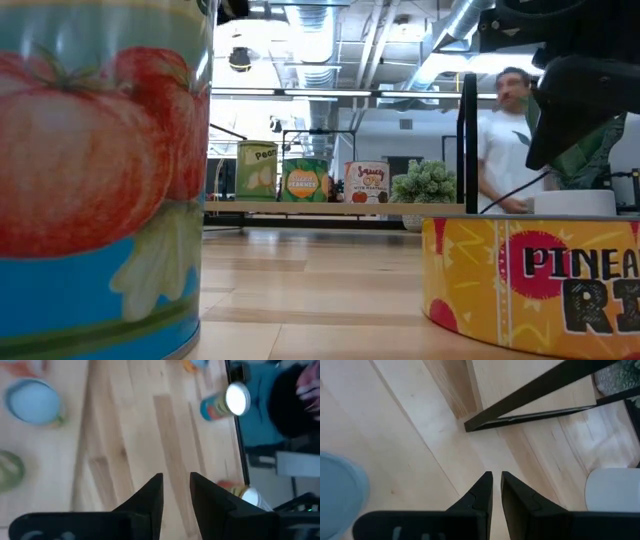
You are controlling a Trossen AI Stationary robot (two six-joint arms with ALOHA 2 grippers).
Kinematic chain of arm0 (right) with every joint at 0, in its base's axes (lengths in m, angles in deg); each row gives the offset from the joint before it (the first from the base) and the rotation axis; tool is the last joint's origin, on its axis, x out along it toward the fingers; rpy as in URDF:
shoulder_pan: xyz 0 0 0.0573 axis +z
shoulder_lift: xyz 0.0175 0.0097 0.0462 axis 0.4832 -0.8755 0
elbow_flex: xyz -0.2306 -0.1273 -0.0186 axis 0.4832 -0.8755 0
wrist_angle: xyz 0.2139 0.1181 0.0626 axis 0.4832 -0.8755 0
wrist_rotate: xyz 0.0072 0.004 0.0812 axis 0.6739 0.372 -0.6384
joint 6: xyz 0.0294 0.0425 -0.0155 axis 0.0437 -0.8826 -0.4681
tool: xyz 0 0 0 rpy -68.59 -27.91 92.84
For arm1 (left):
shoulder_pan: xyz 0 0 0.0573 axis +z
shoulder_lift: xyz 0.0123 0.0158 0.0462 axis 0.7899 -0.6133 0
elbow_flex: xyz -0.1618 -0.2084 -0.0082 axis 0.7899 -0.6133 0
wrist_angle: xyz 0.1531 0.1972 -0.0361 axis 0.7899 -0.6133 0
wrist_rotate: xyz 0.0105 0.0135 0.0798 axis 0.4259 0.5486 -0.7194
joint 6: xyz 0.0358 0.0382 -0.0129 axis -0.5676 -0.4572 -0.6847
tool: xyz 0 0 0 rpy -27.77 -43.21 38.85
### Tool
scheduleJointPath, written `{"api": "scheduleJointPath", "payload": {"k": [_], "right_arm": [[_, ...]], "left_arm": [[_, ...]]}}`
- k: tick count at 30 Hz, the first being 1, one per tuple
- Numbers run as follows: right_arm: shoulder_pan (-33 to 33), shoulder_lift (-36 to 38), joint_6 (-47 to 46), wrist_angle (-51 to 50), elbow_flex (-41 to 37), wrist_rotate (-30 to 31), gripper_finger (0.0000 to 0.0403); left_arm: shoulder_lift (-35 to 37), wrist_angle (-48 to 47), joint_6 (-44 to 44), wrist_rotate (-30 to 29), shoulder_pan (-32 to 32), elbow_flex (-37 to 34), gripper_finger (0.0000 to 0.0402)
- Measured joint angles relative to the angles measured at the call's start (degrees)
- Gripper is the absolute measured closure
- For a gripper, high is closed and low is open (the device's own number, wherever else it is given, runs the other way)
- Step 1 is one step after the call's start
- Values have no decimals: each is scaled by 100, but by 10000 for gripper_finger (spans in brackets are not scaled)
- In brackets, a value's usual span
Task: Pick and place cans onto a shelf
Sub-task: Put thhe canned beans on the shelf
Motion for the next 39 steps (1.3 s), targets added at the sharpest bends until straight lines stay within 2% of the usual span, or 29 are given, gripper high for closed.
{"api": "scheduleJointPath", "payload": {"k": [4,6,13,18,23,28,33,39], "right_arm": [[44,0,-1,71,0,1,342],[45,0,-1,85,0,2,342],[44,0,1,98,0,2,342],[44,0,1,93,0,2,342],[13,0,1,97,0,4,342],[11,0,1,114,0,11,342],[-7,0,-2,149,0,16,342],[-136,0,-3,191,0,14,342]], "left_arm": [[753,129,1165,-775,-901,-923,319],[1134,278,1875,-973,-1335,-1521,319],[2299,1792,4178,-989,-2680,-3744,319],[2656,2560,5367,-1011,-3427,-4782,319],[2633,2957,6046,-1151,-4134,-5116,319],[2635,3485,6380,-1391,-4848,-5145,319],[2635,3771,6711,-2088,-5639,-5145,319],[2590,3749,7601,-2957,-6410,-5143,319]]}}
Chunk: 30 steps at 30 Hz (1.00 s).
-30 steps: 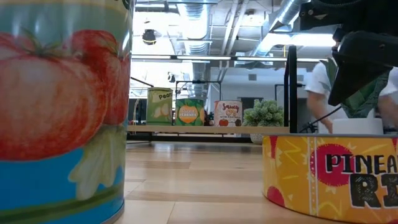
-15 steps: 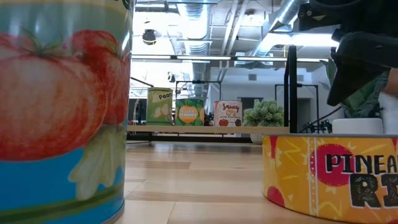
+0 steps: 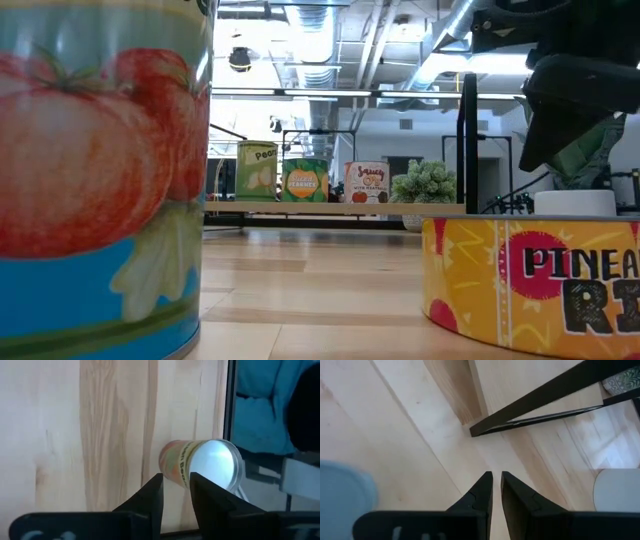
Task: Pick and place cans onto a shelf
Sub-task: Put thhe canned beans on the shelf
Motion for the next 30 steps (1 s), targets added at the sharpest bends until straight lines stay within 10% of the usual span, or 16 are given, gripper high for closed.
{"api": "scheduleJointPath", "payload": {"k": [30], "right_arm": [[-454,0,308,81,0,-27,342]], "left_arm": [[-1273,497,362,54,-245,248,320]]}}
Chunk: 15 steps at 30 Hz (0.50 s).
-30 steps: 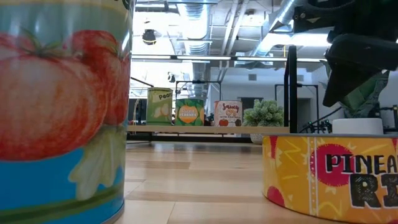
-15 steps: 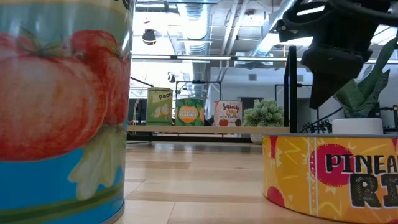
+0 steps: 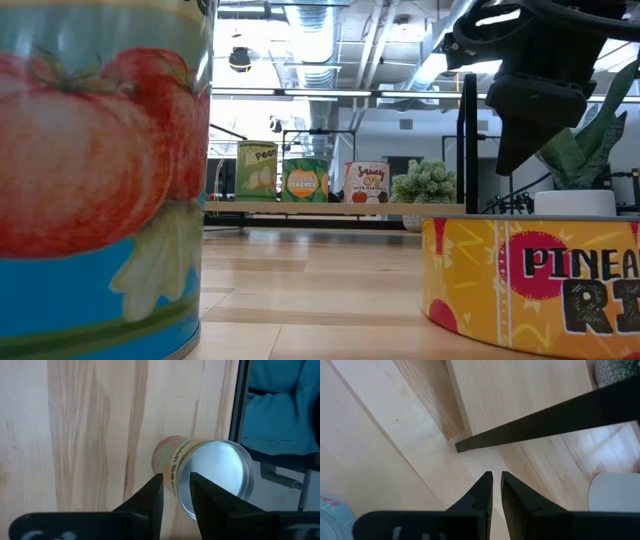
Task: Pick and place cans onto a shelf
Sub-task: Put thhe canned beans on the shelf
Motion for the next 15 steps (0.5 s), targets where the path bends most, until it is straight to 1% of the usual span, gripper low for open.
{"api": "scheduleJointPath", "payload": {"k": [6,15], "right_arm": [[0,0,0,0,0,0,342],[0,0,0,0,0,0,342]], "left_arm": [[-172,80,4,115,0,0,320],[-179,78,9,150,0,0,320]]}}
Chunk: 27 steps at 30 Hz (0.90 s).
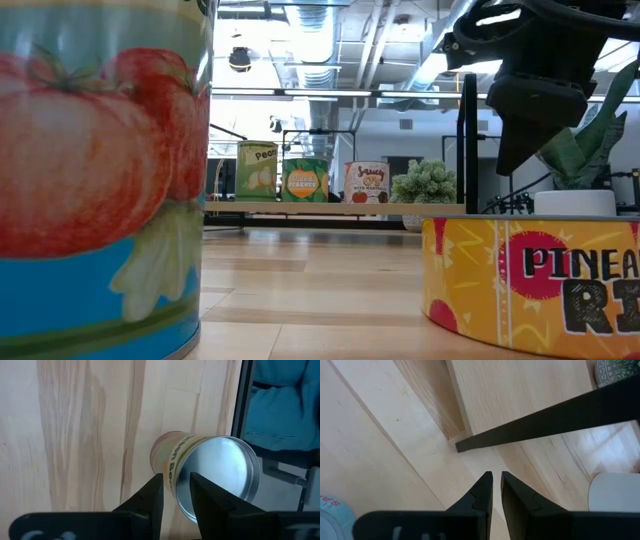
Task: Pick and place cans onto a shelf
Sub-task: Put thhe canned beans on the shelf
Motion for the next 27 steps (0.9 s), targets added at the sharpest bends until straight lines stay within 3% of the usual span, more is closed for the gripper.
{"api": "scheduleJointPath", "payload": {"k": [9,16,19,27], "right_arm": [[0,0,0,-2,0,0,342],[0,0,0,-2,0,0,342],[4,0,0,-2,0,0,342],[4,0,0,-2,0,-25,342]], "left_arm": [[0,-81,-388,-53,37,0,322],[0,-77,-917,298,248,0,392],[0,-83,-1141,357,324,0,398],[9,-440,-2306,-30,738,-2,401]]}}
